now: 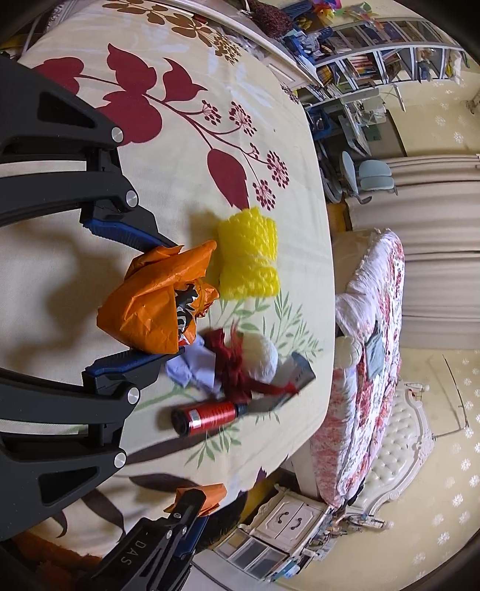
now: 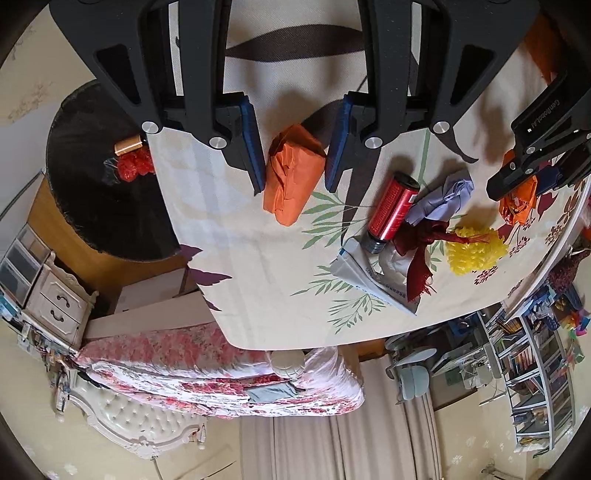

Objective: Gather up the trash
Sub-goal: 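Carry the orange bag and orange cloth toward the black bin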

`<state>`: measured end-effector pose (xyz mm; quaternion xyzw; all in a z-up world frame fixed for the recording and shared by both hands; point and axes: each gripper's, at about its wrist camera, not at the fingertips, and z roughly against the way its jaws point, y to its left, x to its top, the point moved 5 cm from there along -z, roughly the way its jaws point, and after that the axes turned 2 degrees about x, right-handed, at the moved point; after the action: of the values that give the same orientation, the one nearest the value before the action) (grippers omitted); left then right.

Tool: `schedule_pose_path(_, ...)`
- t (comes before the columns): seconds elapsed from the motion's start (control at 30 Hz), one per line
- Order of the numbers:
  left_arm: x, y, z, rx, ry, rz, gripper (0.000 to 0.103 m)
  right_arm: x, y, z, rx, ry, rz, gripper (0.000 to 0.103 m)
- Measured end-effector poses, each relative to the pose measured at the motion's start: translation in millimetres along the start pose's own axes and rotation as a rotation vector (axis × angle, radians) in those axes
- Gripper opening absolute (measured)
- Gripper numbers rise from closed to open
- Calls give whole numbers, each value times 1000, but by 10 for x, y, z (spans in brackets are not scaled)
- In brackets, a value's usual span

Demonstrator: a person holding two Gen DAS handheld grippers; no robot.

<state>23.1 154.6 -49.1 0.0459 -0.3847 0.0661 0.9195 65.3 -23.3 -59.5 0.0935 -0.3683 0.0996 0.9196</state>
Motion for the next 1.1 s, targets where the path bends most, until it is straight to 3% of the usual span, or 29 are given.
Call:
schedule_pose_path(0.6, 149, -978, 130, -138, -60, -123, 49, -19, -790, 316, -103, -69, -103, 32)
schedule_pose_path(1.1, 353, -1902, -87, -237, -76, -220, 50, 27, -1605, 290, -216, -91, -205, 32)
